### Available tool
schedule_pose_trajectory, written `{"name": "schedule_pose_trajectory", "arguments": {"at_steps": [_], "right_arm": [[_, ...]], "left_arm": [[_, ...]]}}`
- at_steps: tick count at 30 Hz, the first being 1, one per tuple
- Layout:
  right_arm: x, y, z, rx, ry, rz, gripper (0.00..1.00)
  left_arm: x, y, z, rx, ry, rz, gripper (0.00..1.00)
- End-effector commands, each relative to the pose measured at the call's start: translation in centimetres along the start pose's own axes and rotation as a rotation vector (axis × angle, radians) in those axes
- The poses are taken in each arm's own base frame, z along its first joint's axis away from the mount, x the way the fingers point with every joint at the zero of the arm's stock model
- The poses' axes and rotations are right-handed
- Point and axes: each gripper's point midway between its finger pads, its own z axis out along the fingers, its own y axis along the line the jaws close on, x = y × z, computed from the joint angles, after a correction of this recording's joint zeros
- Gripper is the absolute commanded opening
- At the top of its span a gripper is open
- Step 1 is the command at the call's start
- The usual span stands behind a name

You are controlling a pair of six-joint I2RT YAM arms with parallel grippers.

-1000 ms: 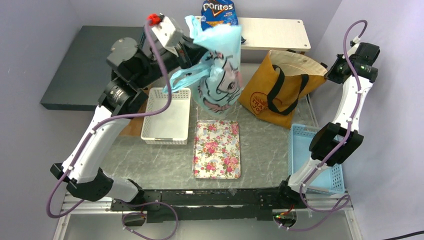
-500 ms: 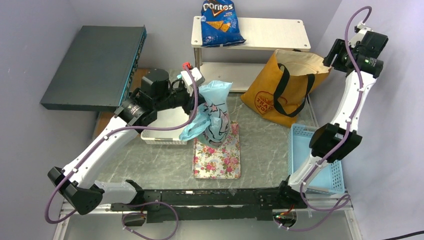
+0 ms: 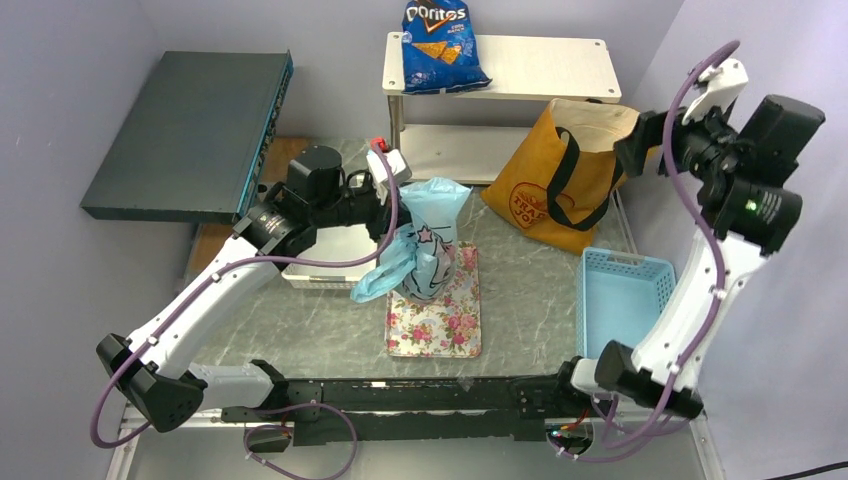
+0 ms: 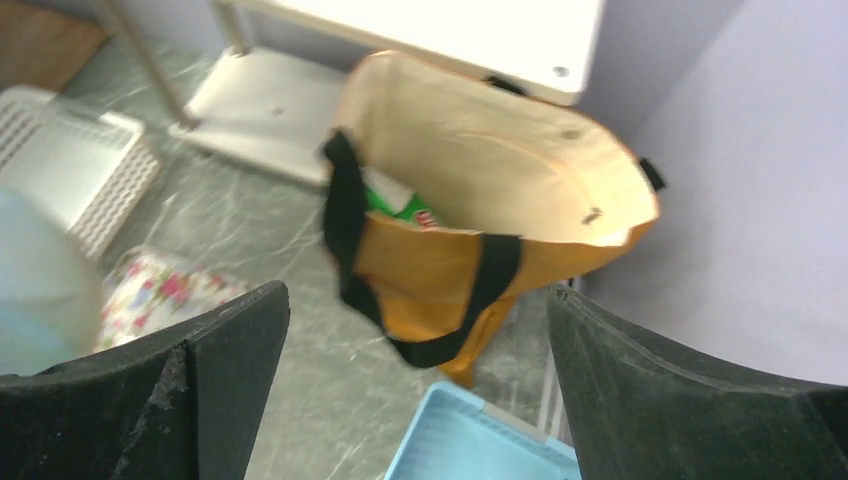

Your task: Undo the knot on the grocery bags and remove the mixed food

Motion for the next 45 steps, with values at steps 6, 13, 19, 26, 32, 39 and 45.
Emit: {"name": "schedule_pose_trajectory", "arguments": {"at_steps": [6,13,19,26,32,39,45], "right_arm": [[10.6,11.2,-3.0,-0.406,0.311,0.004,0.98],[18.3,13.8,-2.4,-0.442,0.474,-0.005,0.96],[19.6,14.1,-2.8,-0.488,0.578,0.036,0.94],[19.0,8.7,-2.7,-0.325,0.588,0.14,0.91],[16.7,4.6,-2.7,-0.17,0.575,0.105,0.91],[18.1,3.1,-2.1,-0.158,0.636,0.097,0.92],[22.5,4.3,-3.0,-0.243,0.728,0.043,0.93]], "left_arm": [[-4.1,-4.4,0.2,0.219,-0.12,0.01,0.0],[-3.1,-4.4,0.4,0.239,-0.074,-0.005,0.0],[-2.4,-8.8,3.3,0.363,-0.067,0.043,0.0],[-2.5,-11.0,8.9,0.415,-0.105,-0.115,0.0],[-1.5,-10.7,16.6,0.329,-0.093,-0.221,0.0],[7.2,-9.1,25.7,0.136,0.112,-0.373,0.02],[5.8,-8.1,25.1,0.216,0.041,-0.31,0.99]]}}
